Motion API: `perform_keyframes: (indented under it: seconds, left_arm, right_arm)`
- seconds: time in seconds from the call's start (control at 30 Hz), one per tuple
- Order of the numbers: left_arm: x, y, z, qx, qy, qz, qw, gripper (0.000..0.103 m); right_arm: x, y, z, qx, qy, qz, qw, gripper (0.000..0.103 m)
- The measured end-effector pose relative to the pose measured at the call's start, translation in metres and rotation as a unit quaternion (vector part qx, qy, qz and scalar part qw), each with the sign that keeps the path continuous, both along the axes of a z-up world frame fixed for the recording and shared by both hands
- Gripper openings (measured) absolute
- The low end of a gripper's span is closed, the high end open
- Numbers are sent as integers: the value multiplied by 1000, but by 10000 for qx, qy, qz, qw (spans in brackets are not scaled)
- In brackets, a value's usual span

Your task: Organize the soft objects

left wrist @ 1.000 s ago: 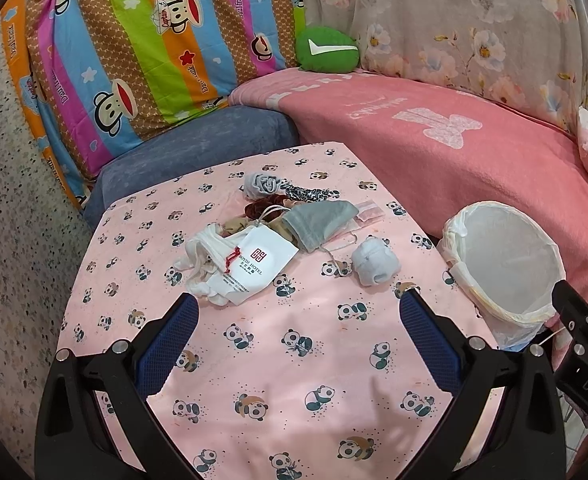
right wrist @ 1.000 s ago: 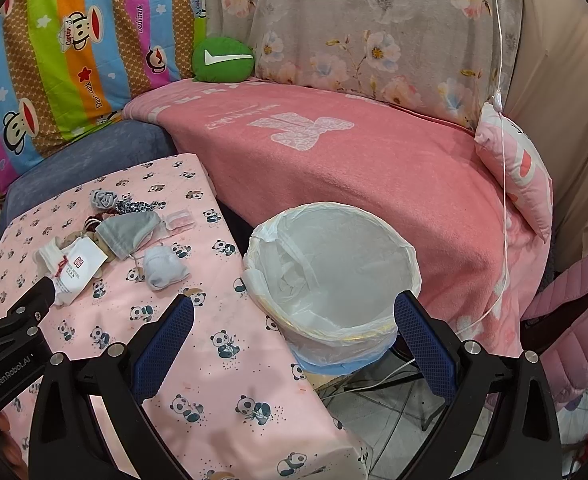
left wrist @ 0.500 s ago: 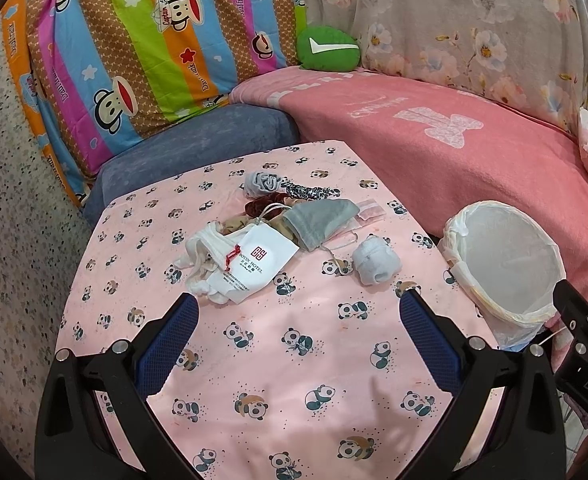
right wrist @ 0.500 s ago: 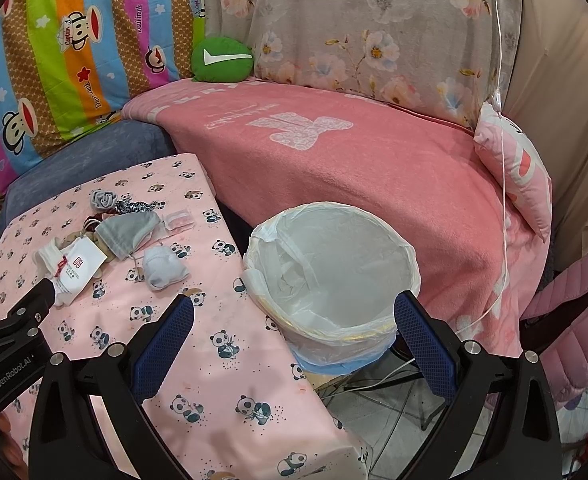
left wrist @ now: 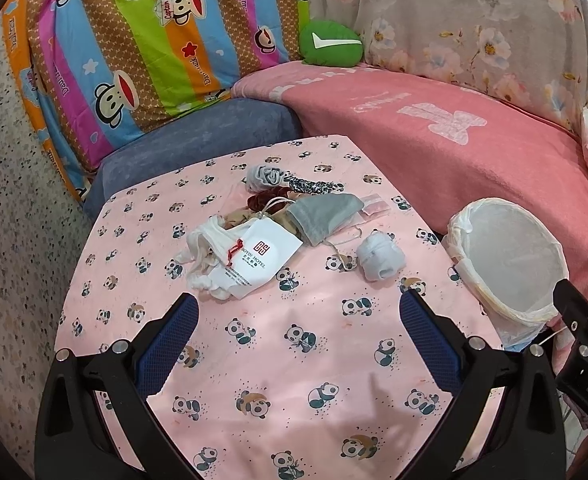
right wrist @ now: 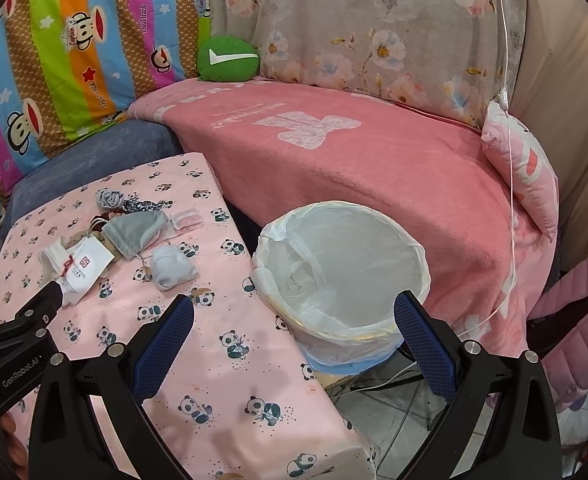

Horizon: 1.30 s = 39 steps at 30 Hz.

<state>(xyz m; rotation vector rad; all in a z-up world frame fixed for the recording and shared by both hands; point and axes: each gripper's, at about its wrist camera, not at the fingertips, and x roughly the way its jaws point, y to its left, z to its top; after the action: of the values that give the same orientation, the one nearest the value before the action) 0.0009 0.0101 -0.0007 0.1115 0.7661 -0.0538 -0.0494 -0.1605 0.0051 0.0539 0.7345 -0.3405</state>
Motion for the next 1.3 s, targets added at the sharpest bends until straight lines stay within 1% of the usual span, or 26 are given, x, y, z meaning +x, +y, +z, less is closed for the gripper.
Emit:
perform_keyframes:
  seconds: [0.4,0.63,0.87,0.93,1.07,1.17,1.3]
  left_arm:
    - [5,5,-2,-113,32,2,9999,96]
    - [14,17,-10,-146,62,108,9998,96]
    - [30,43,-25,-176,135,224,9995,96]
    - [38,54,-32,-159,209,346,9991,96]
    - [54,78,-45,-253,372,583,9973,96]
    - [61,95,-53,-328,401,700,9962,96]
    - [73,114,-59,-386,427,829,9949,96]
  right_arm:
    - [8,9,-1,6,-35,90,10000,98]
    - [20,14,-10,106,19,132,9999,98]
    - [42,25,-27,194,36,315,9993,98]
    - [50,31,-33,230,72,399,9989,98]
    - [67,42,-43,392,131,576,9975,98]
    - [81,51,-51,398,194,623,9971,98]
    - [100,58,-61,561,273,660,9959,98]
